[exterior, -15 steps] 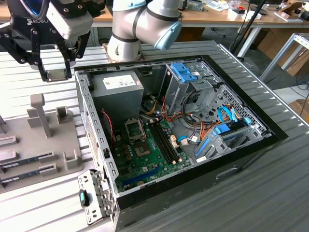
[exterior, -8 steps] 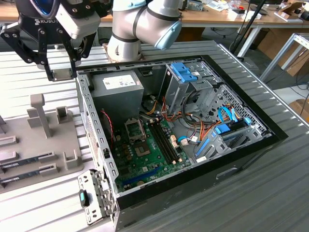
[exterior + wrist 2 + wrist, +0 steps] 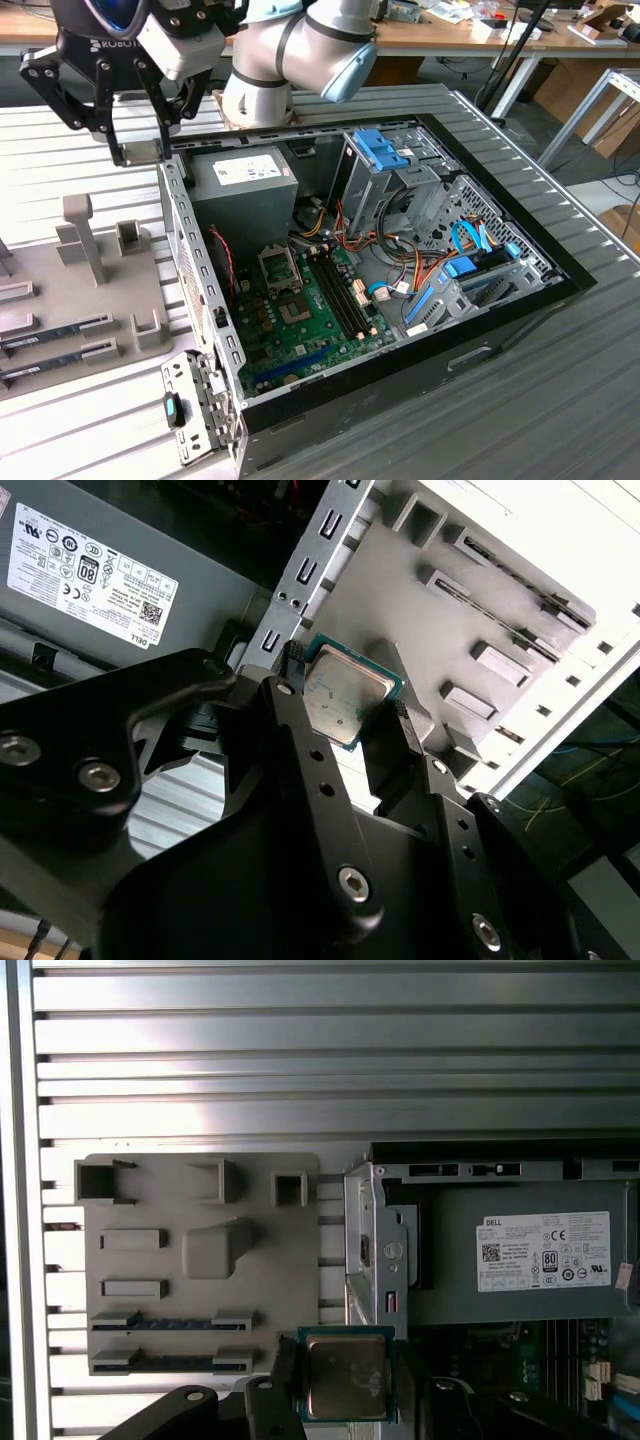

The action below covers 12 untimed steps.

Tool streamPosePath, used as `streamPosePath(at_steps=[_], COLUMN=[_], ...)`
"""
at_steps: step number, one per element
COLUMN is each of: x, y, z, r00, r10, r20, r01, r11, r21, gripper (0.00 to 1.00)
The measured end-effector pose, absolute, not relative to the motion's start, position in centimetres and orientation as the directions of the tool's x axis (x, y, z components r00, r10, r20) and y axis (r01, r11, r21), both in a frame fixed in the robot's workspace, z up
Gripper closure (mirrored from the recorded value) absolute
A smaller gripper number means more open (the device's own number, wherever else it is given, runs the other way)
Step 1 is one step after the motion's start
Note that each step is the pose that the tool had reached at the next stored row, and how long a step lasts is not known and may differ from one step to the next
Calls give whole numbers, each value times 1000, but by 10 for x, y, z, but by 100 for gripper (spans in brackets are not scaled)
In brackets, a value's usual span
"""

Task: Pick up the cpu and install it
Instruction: 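Pick up the cpu and move it towards the insertion slot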

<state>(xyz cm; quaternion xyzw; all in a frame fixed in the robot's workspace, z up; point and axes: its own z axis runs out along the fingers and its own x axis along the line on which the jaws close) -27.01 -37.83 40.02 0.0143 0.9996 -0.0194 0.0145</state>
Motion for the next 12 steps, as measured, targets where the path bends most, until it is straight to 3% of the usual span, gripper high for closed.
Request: streamPosePath(at_steps=[12], x=[-252], y=[-378], z=[400], r00=[-999], r10=[28], r20=[-30], r01=[29], r11=[999], r21=[-38], gripper=[53])
